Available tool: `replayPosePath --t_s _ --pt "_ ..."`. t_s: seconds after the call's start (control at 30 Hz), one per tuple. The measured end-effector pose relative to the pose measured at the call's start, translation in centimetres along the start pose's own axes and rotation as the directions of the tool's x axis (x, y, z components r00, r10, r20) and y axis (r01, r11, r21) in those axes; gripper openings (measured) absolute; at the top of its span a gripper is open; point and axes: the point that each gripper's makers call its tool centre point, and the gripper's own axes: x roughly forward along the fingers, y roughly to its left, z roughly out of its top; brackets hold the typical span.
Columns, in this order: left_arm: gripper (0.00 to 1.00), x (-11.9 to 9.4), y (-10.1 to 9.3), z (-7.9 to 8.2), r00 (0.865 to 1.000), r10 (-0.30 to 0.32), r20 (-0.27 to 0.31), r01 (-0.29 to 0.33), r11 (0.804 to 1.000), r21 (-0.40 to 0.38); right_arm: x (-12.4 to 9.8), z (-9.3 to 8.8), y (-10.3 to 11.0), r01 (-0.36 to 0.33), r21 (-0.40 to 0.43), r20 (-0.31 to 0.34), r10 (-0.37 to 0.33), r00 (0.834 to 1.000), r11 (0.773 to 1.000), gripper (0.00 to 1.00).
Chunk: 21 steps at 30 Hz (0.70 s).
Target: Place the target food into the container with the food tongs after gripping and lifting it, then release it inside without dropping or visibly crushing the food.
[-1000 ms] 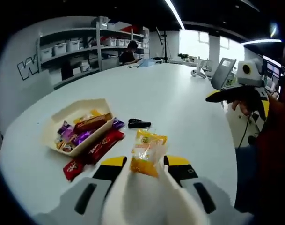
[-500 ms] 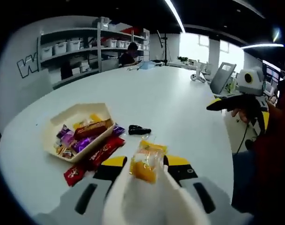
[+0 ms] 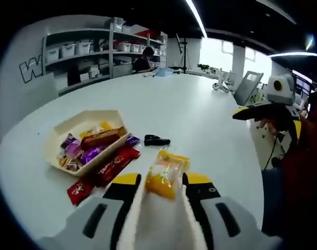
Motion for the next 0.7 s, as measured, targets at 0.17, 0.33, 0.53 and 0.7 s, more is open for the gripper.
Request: replayPosePath --t_s 0.17,0.33,0.53,0.7 --pt "0.27 -0.1 0.0 0.1 1.000 -0.003 0.008 0.003 1.000 0.003 0.1 0.0 0.1 -0.002 -0.005 -0.004 0.002 1.000 1.000 0.94" --pt "0.06 0.5 0.0 -1.7 1.000 -0.006 -0.026 0.007 0.999 0.032 0.0 -0.1 0.2 0.002 -0.005 -0.008 -0.002 1.000 1.000 0.94" --pt "0.14 0.3 0.3 -1.9 1.000 0.001 -0.027 -0.001 1.000 0.016 -0.2 -0.1 0.0 0.009 0.002 -0.004 -0.009 1.000 1.000 0.95" --pt "0.19 -0.2 0.4 -1.4 1.000 0.006 -0.003 -0.006 1.000 0.016 0.1 0.0 0.2 0.003 -0.001 -0.005 -0.003 1.000 1.000 0.95"
